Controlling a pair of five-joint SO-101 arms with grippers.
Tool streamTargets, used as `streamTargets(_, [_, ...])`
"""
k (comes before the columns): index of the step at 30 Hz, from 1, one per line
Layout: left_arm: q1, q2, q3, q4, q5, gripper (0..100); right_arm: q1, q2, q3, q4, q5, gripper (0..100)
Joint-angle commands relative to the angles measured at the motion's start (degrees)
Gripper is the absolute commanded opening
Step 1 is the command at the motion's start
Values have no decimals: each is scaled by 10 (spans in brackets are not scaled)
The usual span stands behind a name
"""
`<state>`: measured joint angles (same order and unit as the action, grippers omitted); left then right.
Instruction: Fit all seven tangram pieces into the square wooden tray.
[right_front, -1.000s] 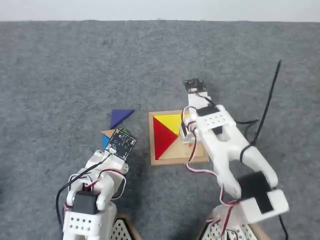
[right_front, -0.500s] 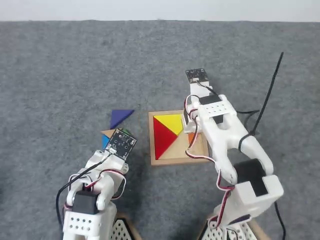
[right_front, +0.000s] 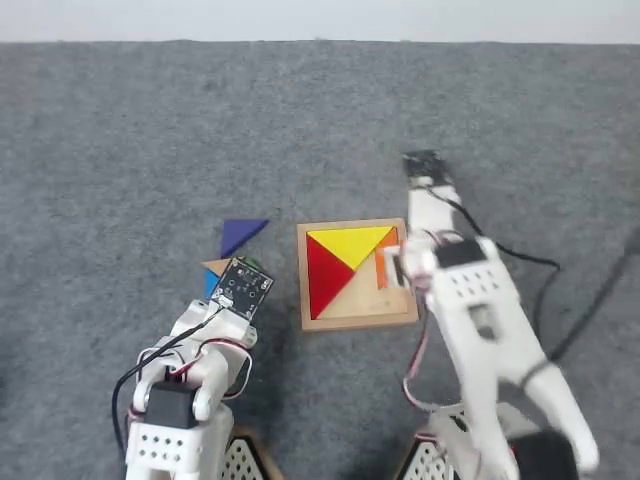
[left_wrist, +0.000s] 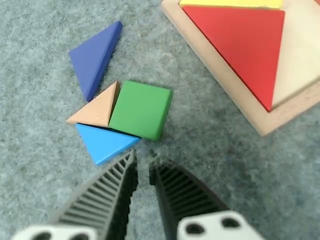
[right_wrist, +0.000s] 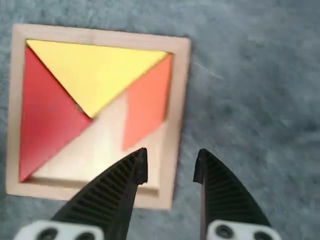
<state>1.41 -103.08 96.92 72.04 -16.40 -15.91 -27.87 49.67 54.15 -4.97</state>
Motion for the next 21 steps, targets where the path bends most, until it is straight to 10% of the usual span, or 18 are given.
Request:
streamTargets(1, [-1,-3,-5,3,2,42,39,-97,50,-8,4,153])
streamTargets(17, [91,-3,-4,3,0,43,289,-379,350,-75,154,6])
streamTargets(21, [-3,-4,-15,-42,-93,43,290,-459,381,-20,196,6])
